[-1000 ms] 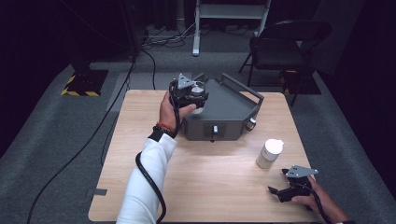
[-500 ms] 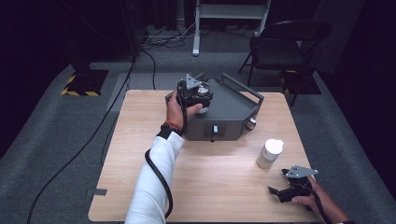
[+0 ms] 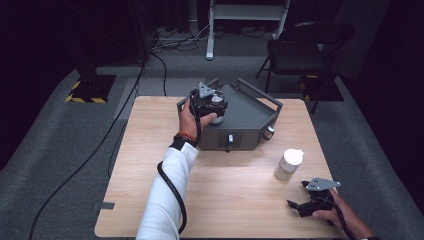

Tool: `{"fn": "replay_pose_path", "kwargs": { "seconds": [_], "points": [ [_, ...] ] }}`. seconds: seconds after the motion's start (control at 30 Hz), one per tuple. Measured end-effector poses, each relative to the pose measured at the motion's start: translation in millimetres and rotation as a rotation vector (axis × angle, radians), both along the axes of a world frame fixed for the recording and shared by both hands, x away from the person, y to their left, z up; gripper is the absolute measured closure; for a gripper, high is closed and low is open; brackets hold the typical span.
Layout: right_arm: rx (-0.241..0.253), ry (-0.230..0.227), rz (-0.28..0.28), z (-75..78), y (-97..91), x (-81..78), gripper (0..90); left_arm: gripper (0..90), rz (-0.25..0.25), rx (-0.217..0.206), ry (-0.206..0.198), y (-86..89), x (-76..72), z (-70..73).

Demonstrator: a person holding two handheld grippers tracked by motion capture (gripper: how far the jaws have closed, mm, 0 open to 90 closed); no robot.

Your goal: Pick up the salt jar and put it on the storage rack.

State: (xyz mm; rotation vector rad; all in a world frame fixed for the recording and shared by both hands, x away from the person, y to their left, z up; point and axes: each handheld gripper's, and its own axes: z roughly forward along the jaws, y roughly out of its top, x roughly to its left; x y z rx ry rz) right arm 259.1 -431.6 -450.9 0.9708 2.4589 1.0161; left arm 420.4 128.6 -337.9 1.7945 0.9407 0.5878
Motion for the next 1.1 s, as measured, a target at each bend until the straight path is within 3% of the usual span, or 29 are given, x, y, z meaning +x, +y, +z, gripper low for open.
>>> {"fn": "replay_pose_path", "kwargs": {
  "seconds": [0.3, 0.73, 0.97, 1.1],
  "points": [
    [0.000, 0.000, 0.003, 0.0, -0.2, -0.1, 0.0, 30.6, -0.003, 0.001, 0.002, -2.5, 0.9, -8.5],
    [0.000, 0.000, 0.003, 0.0, -0.2, -0.2, 0.0, 29.2, -0.021, 0.000, 0.003, 0.2, 5.1, -8.6],
    [0.000, 0.000, 0.003, 0.0, -0.2, -0.2, 0.0, 12.8, -0.013, 0.048, 0.015, -5.8, 6.3, -4.6],
    [0.000, 0.000, 0.003, 0.0, -0.2, -0.1, 0.0, 2.7, -0.008, 0.045, 0.001, -4.5, 1.4, -2.9]
  ]
}}
